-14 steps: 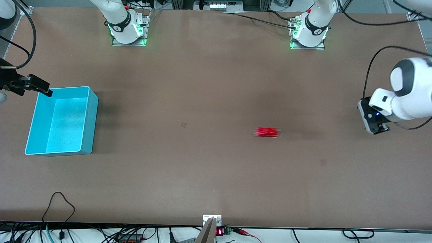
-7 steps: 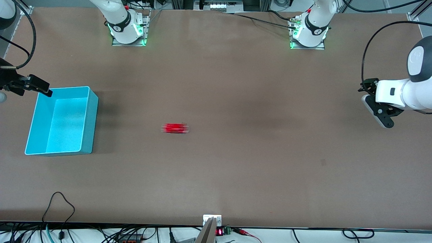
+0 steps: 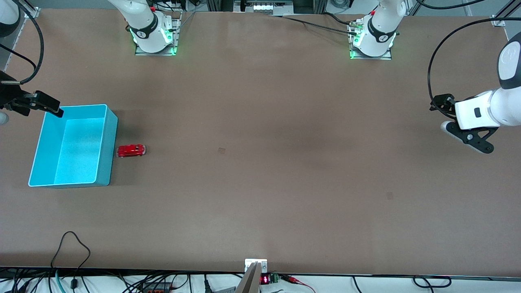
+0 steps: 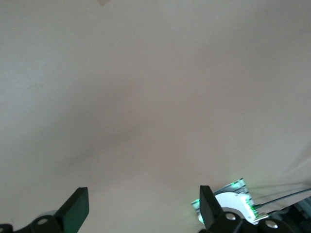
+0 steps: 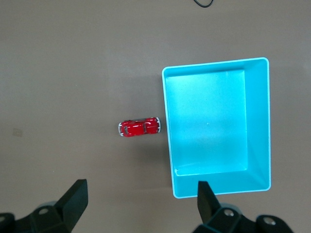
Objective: Wind red beetle toy and store in blue box
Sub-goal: 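Move the right gripper over the car beside the cyan box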
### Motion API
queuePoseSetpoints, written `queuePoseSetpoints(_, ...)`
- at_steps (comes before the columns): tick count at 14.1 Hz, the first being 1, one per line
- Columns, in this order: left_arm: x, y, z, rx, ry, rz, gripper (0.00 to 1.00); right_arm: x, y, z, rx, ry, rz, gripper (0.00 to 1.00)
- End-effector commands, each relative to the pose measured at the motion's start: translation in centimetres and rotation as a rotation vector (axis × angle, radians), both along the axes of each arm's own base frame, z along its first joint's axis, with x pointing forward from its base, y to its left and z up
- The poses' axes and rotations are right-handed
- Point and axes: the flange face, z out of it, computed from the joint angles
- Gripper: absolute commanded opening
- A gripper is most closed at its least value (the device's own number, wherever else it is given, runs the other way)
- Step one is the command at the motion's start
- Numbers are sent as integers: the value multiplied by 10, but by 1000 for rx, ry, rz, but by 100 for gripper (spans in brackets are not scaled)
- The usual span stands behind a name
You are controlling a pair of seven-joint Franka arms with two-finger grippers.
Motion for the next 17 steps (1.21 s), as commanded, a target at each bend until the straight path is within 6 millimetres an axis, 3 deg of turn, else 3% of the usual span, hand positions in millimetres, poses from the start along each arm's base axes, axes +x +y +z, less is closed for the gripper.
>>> queuePoseSetpoints(1, -6, -16, 13, 58, 11, 130, 100, 3, -2, 8, -2, -18, 13, 100)
queuePoseSetpoints(3, -6, -41, 22, 91, -16, 205, 100, 4, 1, 8, -2, -15, 19, 100)
queuePoseSetpoints(7, 4, -43, 53, 107, -93, 331, 100, 16, 20, -15, -5, 21, 58, 100)
queuePoseSetpoints(8, 10, -39, 45, 112, -90, 394, 100, 16, 26, -18, -8, 26, 65, 100)
queuePoseSetpoints(10, 10, -52, 58, 139, -176, 530, 100, 21, 34, -27, 1, 37, 61, 100)
queuePoseSetpoints(11, 11, -39, 60, 160, -191, 606, 100, 25, 35, -35, 16, 40, 61, 100)
queuePoseSetpoints(14, -11, -27, 69, 10, -281, 670, 100, 42, 42, -65, 109, 41, 61, 100)
queuePoseSetpoints(16, -37, -26, 62, -17, -348, 584, 100, 52, 45, -80, 110, 51, 169, 100)
queuePoseSetpoints(17, -40, -24, 61, 2, -353, 535, 100, 55, 45, -85, 104, 56, 243, 100)
